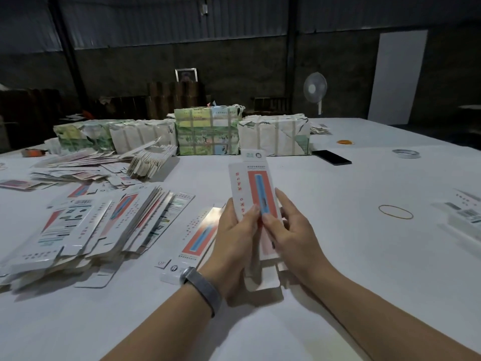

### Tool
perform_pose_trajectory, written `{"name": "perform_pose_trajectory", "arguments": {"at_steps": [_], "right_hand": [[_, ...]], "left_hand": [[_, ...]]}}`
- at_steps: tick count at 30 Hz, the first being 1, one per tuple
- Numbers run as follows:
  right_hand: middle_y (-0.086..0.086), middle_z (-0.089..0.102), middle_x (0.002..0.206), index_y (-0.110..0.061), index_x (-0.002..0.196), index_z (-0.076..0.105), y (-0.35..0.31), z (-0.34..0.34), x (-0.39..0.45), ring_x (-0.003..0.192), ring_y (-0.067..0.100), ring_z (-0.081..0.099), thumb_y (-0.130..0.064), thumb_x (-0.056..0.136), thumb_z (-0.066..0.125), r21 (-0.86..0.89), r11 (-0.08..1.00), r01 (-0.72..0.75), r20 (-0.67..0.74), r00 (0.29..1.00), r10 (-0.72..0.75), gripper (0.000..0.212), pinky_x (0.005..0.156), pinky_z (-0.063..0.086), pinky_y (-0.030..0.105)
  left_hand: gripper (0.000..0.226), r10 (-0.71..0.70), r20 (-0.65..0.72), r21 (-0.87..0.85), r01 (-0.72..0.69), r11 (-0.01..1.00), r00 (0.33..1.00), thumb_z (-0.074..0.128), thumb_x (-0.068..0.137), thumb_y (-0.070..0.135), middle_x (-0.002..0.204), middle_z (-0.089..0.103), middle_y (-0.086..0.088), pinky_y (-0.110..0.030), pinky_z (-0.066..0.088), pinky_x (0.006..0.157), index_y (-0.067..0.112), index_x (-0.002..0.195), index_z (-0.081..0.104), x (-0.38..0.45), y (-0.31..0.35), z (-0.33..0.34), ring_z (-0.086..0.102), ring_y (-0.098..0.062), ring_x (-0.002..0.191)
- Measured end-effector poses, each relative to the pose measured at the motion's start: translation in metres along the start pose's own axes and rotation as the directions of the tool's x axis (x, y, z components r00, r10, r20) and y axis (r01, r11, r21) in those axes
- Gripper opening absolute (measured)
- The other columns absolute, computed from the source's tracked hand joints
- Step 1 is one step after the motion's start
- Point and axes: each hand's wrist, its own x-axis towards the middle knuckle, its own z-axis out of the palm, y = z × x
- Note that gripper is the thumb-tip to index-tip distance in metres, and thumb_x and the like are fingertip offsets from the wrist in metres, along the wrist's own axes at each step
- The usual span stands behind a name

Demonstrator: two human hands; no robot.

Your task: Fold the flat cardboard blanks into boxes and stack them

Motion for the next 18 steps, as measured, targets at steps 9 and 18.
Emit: {"name": "perform_pose_trajectory", "arguments": {"at_steps": [9,18], "right_hand": [[-0.02,0.047,0.117,-0.046,0.142,0.038,-0.006,0.006,-0.004,0.111,-0.012,0.051,-0.062,0.087,0.055,-0.154,0.986,0.067,-0.02,0.997,-0.07,0.06,0.085,0.053,0.011],[0.007,0.074,0.11,-0.024,0.122,0.065,-0.01,0.003,-0.005,0.1,0.026,0.072,-0.047,0.091,0.056,0.275,0.952,-0.132,0.083,0.99,0.113,0.039,0.082,0.06,0.041]], "left_hand": [[0.021,-0.103,0.103,-0.249,0.125,0.96,0.989,0.056,0.08,0.065,0.076,0.075,0.011,-0.023,0.059,0.063,0.055,0.078,0.075,-0.015,0.007,0.009,0.075,-0.006,0.085],[0.059,-0.048,0.152,-0.072,0.06,0.996,0.987,0.058,0.096,0.047,0.089,0.076,0.012,-0.02,0.058,0.062,0.04,0.15,0.034,-0.004,0.006,0.004,0.075,-0.008,0.084]]}}
